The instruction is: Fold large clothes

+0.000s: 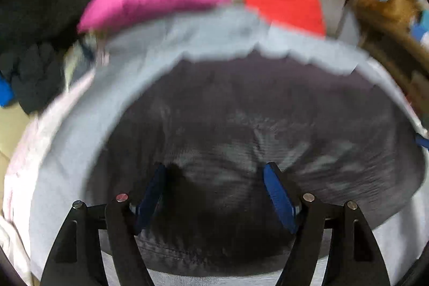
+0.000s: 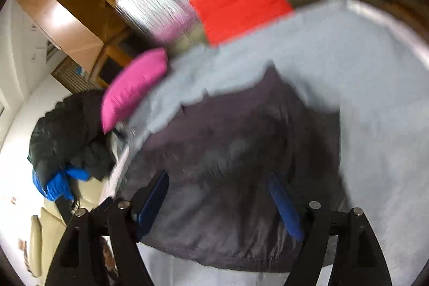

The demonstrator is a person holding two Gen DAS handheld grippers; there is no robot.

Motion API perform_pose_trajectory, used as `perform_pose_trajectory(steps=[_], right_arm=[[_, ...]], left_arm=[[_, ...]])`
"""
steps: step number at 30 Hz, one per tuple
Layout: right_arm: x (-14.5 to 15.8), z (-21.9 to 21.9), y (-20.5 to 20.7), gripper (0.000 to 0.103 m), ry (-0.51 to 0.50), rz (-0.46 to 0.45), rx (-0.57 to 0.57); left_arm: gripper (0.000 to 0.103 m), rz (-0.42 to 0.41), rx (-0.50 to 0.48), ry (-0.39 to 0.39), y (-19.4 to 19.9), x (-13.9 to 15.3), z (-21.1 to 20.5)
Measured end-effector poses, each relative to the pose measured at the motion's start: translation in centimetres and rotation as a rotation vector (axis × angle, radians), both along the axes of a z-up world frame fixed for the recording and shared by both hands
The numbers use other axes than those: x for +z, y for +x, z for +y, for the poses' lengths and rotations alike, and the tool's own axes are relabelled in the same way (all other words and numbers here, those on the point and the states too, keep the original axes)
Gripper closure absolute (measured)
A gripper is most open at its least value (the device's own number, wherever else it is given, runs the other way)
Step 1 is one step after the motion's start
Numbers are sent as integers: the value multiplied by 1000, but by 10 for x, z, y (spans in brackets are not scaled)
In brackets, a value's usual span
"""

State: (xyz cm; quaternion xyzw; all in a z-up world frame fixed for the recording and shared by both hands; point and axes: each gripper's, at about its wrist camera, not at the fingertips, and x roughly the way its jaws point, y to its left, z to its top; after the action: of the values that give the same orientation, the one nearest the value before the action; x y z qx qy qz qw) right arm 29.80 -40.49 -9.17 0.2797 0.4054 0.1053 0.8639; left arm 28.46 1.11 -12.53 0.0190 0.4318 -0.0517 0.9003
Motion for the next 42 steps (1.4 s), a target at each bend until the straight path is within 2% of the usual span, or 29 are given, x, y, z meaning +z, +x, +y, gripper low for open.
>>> perform_pose_trajectory(steps=[2, 3, 5, 7, 10, 13, 15, 16, 18, 23, 25, 27, 30, 32, 35, 37, 39, 42], right_arm=[[-41, -12, 10, 25, 1, 117, -74], [-49, -20, 7, 25, 64, 111, -111], [-39, -20, -1, 23, 81, 74, -138], [-24, -11, -4, 23, 44, 41, -112], [-4, 15, -8, 23, 57, -28, -40], [-7, 49, -4, 23, 65, -43, 29], [-20, 65, -1, 23, 29, -18, 47], [-35, 72, 4, 23, -14, 25, 37], [-50, 75, 4, 23, -28, 27, 33], [-54, 74, 10, 24, -19, 27, 26], [-51, 68, 6, 24, 9, 30, 22], [-38, 55, -9, 23, 47, 31, 15], [-9, 27, -31, 23, 4, -77, -15], [-1, -4, -37, 23, -5, -86, -82], [-16, -49, -23, 22, 32, -4, -144], [-34, -71, -9, 22, 82, 59, -139], [-49, -84, 3, 22, 119, 98, -146], [-61, -89, 22, 22, 179, 124, -83]], left_arm=[[25, -11, 30, 38, -1, 3, 1], [25, -29, 46, 50, -5, 10, 1], [25, -79, 41, 17, -13, 26, 2], [25, -124, 17, -17, -21, 41, -8], [25, -153, -56, -50, -30, 50, -39], [25, -146, -101, 33, -27, 37, -76], [25, -82, -100, 76, -21, 16, -89], [24, -53, -98, 97, -18, 4, -93], [20, -56, -95, 121, -17, -8, -94], [14, -38, -95, 141, -10, -10, -93], [14, -24, -93, 130, -7, -4, -89], [15, -34, -77, 76, -6, 8, -81], [15, -97, -62, 3, -13, 24, -78], [15, -119, -77, -13, -13, 29, -85], [15, -120, -133, -13, -8, 25, -104], [15, -114, -164, 30, -4, 17, -118], [14, -67, -172, 61, 2, 4, -126], [13, -37, -161, 33, 8, -7, -124]])
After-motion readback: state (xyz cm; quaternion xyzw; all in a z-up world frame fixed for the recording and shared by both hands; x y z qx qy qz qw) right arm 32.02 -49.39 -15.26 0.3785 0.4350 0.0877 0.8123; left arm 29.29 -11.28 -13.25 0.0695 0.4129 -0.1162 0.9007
